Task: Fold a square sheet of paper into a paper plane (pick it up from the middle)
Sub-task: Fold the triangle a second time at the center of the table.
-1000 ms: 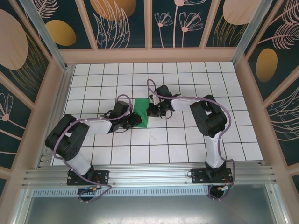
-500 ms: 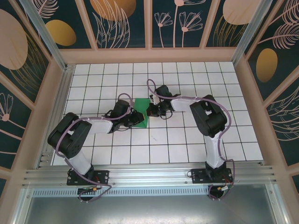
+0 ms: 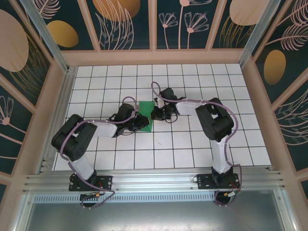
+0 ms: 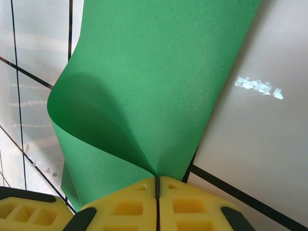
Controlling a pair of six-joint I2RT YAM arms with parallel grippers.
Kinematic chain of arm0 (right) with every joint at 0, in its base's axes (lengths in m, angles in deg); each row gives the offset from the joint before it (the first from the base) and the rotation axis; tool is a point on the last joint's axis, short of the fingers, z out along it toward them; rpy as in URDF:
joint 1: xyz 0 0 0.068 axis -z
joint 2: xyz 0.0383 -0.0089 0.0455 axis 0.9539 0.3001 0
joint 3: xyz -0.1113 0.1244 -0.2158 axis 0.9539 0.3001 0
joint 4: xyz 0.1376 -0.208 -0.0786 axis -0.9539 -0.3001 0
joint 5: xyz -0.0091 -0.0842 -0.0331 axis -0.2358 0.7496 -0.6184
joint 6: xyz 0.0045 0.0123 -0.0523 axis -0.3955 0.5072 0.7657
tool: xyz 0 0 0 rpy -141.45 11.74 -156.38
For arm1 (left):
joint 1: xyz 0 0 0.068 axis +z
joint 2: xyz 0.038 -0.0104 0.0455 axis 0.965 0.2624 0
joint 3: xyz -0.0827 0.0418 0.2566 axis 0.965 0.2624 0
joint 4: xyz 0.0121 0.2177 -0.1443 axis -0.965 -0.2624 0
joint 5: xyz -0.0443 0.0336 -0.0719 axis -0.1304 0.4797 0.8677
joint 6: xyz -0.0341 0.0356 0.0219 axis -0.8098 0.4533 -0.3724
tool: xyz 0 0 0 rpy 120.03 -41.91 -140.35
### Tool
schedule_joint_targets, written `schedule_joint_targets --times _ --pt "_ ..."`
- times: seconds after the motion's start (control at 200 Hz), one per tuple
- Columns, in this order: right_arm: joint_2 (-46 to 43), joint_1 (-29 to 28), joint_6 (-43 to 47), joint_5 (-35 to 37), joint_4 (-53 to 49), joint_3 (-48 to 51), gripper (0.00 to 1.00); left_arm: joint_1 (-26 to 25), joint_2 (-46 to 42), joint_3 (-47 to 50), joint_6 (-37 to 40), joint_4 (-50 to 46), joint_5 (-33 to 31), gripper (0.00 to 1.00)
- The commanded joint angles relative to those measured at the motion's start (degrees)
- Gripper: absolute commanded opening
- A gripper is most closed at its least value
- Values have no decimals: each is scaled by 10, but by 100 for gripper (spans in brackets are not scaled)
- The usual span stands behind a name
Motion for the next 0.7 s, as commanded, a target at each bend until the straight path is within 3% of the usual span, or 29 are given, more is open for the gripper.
schedule_joint_targets --times 0.0,0.565,0.696 --pt "6 -5 -1 13 -10 9 10 -1 13 -11 -4 16 9 19" --pt "0 -4 -4 10 -7 13 20 -1 23 -15 3 -18 -8 18" --pt "-7 -3 -8 10 2 20 27 -1 23 -15 5 -25 -12 18"
